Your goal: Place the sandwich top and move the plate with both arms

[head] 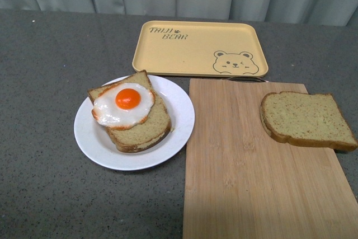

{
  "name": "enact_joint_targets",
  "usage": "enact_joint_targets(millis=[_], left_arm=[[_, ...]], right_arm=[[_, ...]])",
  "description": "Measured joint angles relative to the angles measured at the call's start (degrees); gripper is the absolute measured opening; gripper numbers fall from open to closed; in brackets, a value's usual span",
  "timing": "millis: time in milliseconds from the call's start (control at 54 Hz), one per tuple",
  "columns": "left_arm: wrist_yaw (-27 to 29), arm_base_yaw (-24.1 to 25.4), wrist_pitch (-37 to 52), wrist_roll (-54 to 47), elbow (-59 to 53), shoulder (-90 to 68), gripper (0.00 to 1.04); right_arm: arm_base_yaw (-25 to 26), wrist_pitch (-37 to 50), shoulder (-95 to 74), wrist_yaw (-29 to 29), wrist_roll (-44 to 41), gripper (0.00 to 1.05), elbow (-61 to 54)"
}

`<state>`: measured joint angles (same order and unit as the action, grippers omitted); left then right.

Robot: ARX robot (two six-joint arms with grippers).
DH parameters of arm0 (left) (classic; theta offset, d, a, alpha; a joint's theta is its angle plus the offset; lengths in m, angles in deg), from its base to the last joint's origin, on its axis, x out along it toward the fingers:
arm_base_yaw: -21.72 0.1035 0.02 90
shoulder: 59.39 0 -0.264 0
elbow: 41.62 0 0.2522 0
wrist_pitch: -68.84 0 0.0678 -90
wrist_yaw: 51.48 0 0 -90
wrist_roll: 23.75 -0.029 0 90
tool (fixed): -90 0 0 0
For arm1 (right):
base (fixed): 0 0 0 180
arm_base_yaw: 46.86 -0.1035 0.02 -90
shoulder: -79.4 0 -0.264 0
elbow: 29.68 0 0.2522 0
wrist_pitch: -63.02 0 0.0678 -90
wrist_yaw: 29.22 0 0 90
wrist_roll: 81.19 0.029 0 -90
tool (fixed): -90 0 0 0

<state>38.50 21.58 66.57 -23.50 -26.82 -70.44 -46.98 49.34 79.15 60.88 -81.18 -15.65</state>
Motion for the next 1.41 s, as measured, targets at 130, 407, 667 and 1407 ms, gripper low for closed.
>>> enact_joint_targets(millis=[130, 407, 667, 1407], left_arm=[[0.00, 0.00, 0.00, 0.00, 0.00, 0.00, 0.98], [0.00, 0.00, 0.00, 0.02, 0.00, 0.00, 0.98], [0.00, 0.00, 0.00, 0.02, 0.00, 0.00, 0.98], [0.00, 0.00, 0.00, 0.00, 0.00, 0.00, 0.98]], right_arm=[[0.00, 0.00, 0.00, 0.00, -0.02, 0.95, 0.00], [0.00, 0.00, 0.00, 0.00, -0.02, 0.95, 0.00], [0.00, 0.00, 0.00, 0.00, 0.00, 0.95, 0.00], [0.00, 0.00, 0.00, 0.00, -0.02, 0.95, 0.00]])
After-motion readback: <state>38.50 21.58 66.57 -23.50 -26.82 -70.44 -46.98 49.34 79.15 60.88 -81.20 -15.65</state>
